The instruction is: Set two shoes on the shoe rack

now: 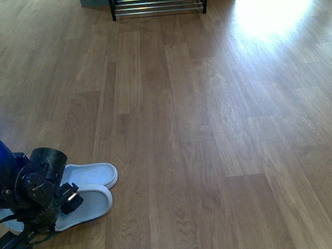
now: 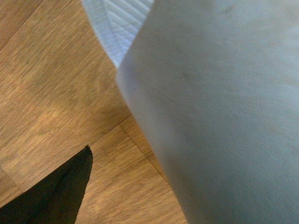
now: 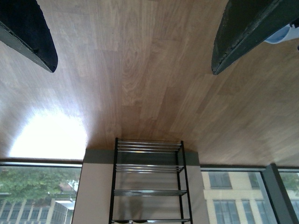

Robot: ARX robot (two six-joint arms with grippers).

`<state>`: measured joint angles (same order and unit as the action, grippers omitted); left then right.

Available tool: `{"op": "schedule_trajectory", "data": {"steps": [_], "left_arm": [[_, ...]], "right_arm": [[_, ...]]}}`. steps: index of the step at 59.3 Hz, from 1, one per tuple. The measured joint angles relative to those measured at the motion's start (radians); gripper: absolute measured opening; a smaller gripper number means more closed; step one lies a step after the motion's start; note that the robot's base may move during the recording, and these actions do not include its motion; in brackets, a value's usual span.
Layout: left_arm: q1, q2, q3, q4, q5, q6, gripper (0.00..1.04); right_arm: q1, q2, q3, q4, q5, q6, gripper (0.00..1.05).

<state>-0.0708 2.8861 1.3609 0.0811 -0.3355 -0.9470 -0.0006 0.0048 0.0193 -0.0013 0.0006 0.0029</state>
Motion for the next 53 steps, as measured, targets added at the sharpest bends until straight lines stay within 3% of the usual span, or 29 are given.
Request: {"op": "schedule_trajectory", "data": {"steps": [35,53], "left_arm": [[0.006,0.02,0.018,-0.036,-0.109,0.087,0.05],[-0.001,-0.101,-0.108,0.007,-0.194,0.22,0.02]], "right_arm": [[0.0,0.0,0.0,0.0,0.0,0.0,0.95],[0.0,0.0,0.0,0.0,0.0,0.0,0.95]]}}
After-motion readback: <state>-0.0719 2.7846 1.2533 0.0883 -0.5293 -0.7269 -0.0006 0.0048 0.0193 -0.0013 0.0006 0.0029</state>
